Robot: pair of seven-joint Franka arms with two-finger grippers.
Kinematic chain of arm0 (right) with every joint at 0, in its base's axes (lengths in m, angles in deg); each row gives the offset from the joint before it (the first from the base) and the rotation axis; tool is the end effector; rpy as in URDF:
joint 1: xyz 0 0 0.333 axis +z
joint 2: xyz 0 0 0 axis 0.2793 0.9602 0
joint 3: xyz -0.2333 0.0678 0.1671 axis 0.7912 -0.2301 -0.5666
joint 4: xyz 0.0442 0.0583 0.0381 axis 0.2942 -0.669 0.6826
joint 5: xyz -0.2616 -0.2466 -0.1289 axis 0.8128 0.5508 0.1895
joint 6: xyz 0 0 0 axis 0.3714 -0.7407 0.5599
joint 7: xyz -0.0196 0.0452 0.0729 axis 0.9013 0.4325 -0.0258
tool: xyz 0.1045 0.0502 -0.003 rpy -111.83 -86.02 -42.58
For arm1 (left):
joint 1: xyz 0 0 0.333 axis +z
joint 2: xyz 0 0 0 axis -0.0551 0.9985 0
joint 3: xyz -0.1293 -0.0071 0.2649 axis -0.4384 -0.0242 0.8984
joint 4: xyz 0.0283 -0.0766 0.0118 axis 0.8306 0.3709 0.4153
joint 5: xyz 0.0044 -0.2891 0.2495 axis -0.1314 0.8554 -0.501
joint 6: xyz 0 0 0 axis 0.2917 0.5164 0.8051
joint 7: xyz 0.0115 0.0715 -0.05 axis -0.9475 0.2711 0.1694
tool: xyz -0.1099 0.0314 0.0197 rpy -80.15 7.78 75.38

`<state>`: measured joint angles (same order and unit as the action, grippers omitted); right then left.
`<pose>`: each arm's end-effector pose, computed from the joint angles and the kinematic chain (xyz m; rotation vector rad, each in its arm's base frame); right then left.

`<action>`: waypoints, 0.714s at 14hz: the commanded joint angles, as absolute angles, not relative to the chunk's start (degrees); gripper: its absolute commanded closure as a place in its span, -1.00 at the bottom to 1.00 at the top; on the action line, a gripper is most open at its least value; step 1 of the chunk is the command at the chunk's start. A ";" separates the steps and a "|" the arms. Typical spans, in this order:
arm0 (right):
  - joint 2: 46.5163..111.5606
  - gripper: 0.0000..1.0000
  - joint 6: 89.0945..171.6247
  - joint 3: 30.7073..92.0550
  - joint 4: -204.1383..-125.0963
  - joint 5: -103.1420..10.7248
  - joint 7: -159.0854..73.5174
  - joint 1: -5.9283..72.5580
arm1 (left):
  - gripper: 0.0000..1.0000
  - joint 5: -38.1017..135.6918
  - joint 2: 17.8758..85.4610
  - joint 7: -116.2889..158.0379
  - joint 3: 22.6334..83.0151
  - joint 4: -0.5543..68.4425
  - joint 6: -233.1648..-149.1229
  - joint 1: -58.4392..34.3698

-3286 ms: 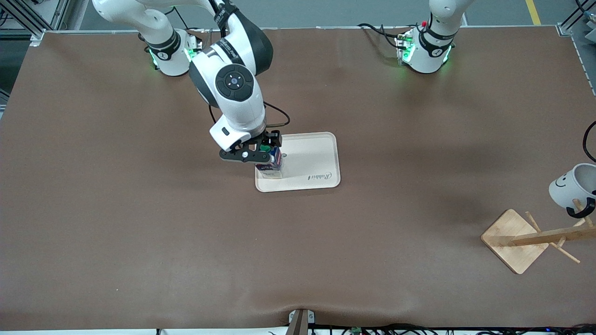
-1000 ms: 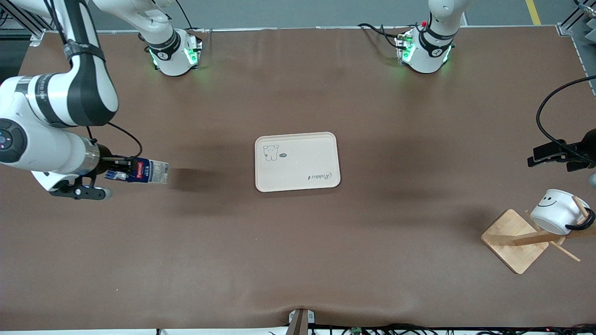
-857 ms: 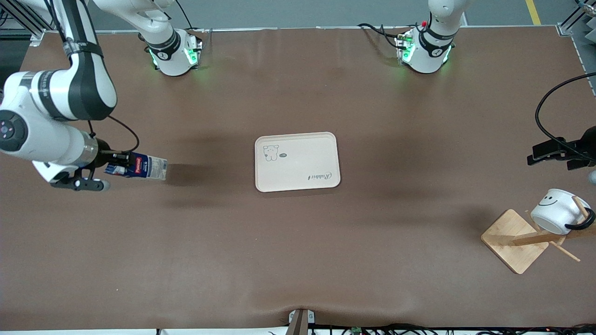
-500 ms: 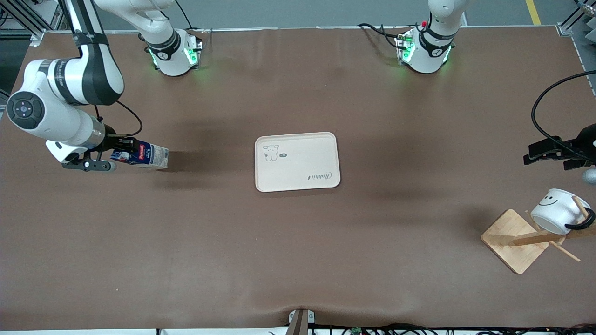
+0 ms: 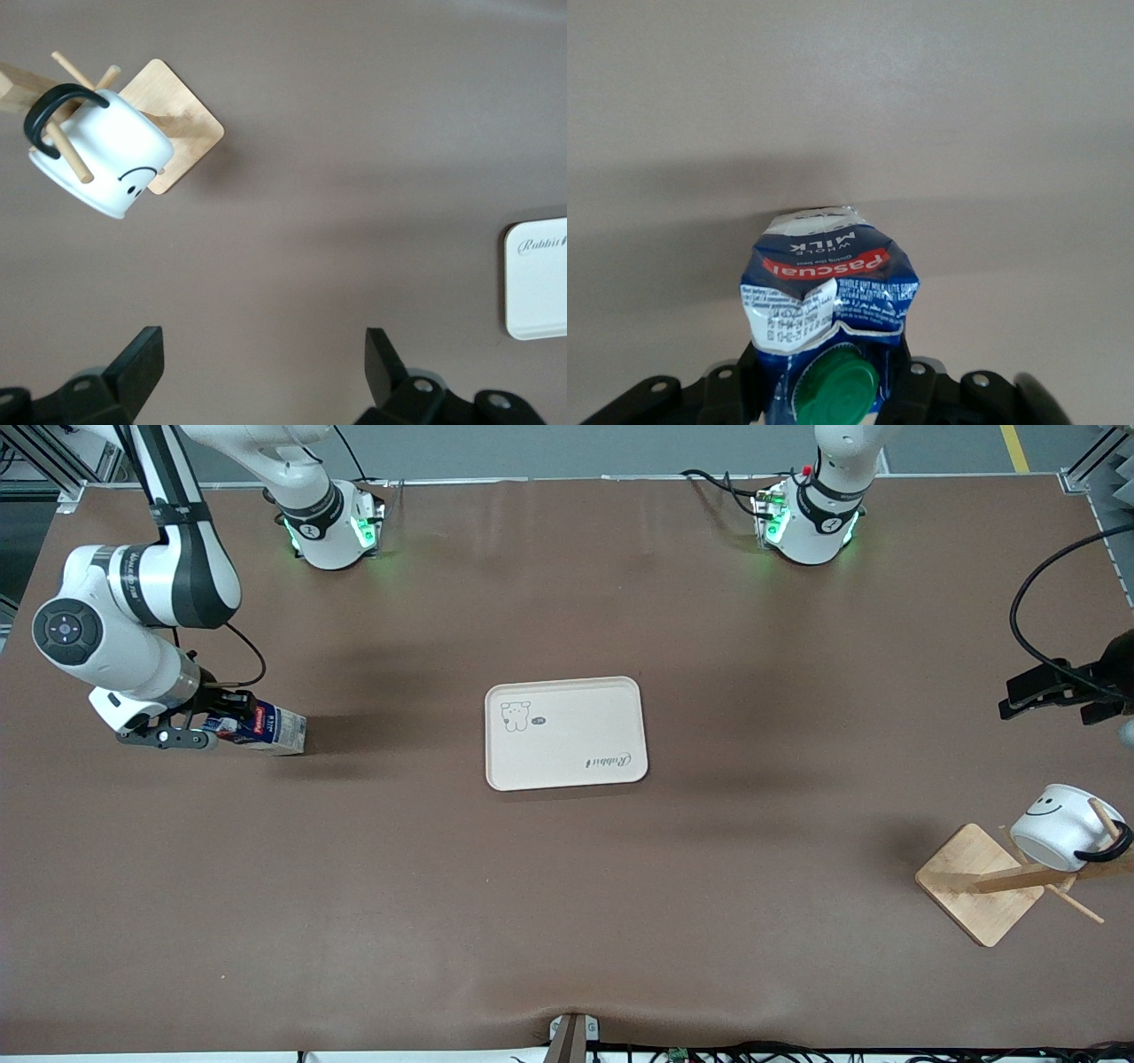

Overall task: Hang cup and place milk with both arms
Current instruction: 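Lower the milk carton onto the table while the left gripper withdraws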

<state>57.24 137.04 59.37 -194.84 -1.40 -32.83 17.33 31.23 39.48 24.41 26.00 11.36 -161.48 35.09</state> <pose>0.4970 -0.0274 0.3169 3.0166 -0.0677 -0.2255 0.5901 0.0001 0.5948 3.1242 -0.0703 0.0161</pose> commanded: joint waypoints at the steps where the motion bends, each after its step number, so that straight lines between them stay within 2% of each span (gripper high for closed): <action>1: 56.80 -0.06 137.96 58.31 -196.47 0.48 -33.01 15.60 | -1.00 30.75 37.12 21.53 24.75 12.28 -160.82 35.42; 3: 57.33 -0.91 137.79 58.30 -196.03 0.48 -33.01 15.60 | -1.00 30.84 36.07 21.26 24.66 12.45 -160.82 35.16; 4: 57.33 -1.00 137.52 58.22 -195.76 0.48 -33.01 15.69 | -1.00 31.27 35.89 20.04 26.31 12.72 -160.82 32.20; 7: 57.51 -1.00 135.86 58.13 -193.75 0.39 -32.83 15.95 | -1.00 33.55 32.65 15.64 36.57 14.82 -161.17 21.84; 10: 61.27 -1.00 129.21 58.04 -186.65 0.13 -33.01 16.91 | -1.00 35.75 29.14 15.64 50.02 18.24 -161.34 10.06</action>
